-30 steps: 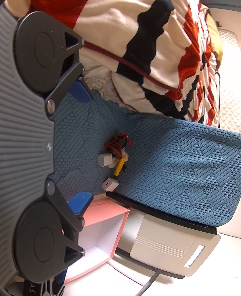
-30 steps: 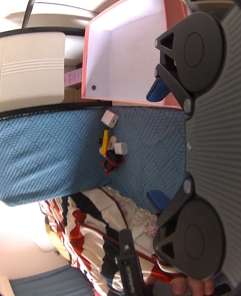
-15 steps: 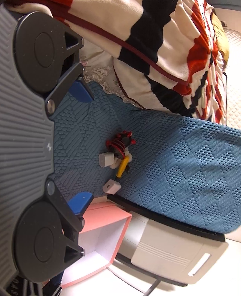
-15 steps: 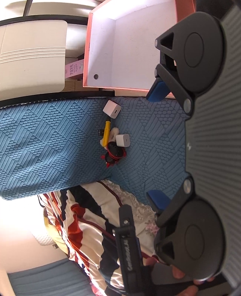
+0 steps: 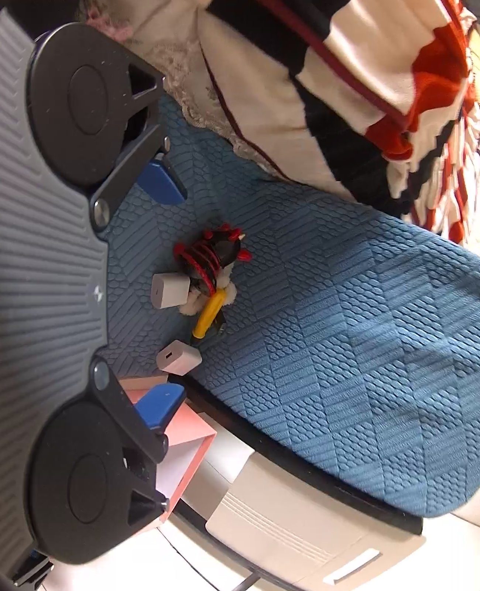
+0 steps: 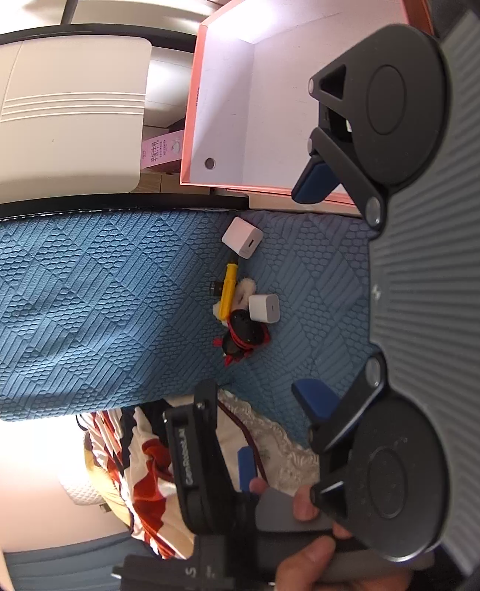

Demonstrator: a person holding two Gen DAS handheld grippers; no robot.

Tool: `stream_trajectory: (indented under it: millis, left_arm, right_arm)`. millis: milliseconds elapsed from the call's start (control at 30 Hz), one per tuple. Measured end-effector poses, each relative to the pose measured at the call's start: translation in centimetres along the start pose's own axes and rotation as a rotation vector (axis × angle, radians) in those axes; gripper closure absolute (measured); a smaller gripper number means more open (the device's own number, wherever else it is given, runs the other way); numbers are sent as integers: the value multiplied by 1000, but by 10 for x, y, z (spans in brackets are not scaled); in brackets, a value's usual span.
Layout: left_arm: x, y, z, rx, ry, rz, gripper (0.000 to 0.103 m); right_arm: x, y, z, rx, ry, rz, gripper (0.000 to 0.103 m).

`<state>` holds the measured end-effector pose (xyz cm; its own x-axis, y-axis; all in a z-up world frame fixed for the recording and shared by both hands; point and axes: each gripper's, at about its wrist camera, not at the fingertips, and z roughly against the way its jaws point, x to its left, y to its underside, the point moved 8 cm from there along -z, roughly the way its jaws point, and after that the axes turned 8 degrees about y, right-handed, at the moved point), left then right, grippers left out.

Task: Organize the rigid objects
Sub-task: 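Lower the left tool onto the red-and-black toy figure and close it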

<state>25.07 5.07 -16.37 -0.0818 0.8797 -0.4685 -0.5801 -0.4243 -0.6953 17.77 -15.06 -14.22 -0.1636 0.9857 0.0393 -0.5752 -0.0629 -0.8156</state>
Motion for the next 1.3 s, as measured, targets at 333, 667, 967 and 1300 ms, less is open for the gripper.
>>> stream_trajectory:
  millis: [333,667,967,1300]
  left_arm:
    - [34,-12,-47,42,-19,66,0]
    - [74,-13,-85,125,-45,151,0]
    - [108,-16,-114,136,-23,315,0]
    - [131,-18,-149,142,0,492,28]
  right_arm:
    - [6,-3,-46,34,-20,-6,0]
    - [25,-2,-85,64,1,65,35]
    - [34,-5,-125,92,10,78,46]
    - [52,-9,-174,102,-22,78,46]
